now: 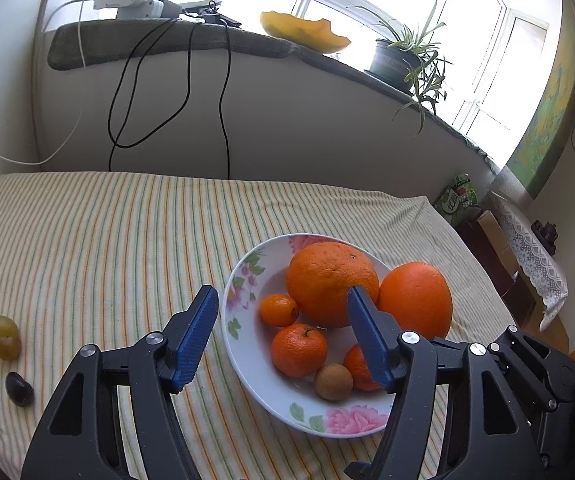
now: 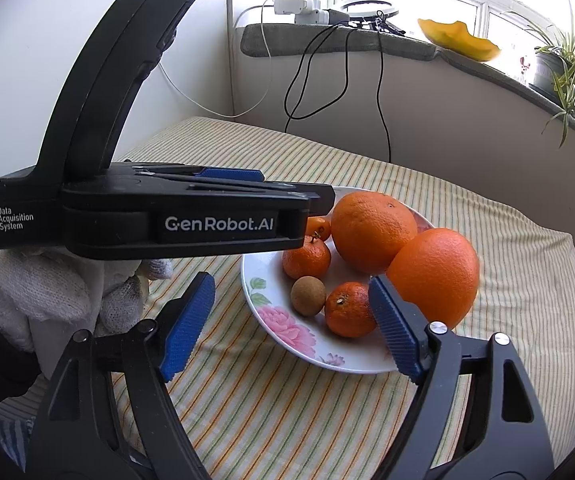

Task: Organize fruits
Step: 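Open the right tool in the plate while the left tool releases the tangerine, then grasp a dark plum with the right tool while the left tool grasps a brown kiwi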

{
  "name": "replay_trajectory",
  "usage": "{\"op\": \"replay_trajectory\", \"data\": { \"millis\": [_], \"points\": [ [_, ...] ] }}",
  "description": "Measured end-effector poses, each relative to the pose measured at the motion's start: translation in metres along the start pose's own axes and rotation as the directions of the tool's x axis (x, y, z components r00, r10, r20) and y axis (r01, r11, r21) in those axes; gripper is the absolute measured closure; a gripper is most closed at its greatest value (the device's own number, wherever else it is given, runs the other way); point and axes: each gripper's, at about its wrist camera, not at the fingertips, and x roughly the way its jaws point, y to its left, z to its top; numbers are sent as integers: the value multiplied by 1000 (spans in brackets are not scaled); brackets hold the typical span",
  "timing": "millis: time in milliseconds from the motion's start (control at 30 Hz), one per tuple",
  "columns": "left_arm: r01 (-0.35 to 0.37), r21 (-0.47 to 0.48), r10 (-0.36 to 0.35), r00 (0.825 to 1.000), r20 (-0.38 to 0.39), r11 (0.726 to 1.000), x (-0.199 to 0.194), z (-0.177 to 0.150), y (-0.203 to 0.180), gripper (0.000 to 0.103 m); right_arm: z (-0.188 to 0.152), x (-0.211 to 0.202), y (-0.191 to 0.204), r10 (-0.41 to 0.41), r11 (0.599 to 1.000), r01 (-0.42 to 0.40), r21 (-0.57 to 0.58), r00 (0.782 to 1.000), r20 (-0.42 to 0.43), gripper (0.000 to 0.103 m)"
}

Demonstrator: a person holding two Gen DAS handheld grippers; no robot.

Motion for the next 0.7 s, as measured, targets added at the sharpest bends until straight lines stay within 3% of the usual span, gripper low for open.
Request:
{"op": "replay_trajectory", "data": {
  "millis": [267, 700],
  "points": [
    [-43, 4, 43, 999, 30, 999, -19, -1, 5, 37, 7, -7, 10, -6, 1000, 7, -28, 1000, 22, 13],
    [-138, -62, 144, 985, 95, 988, -71, -13, 51, 37, 27, 5, 32, 102, 994, -102, -38, 995, -2, 13]
  ]
}}
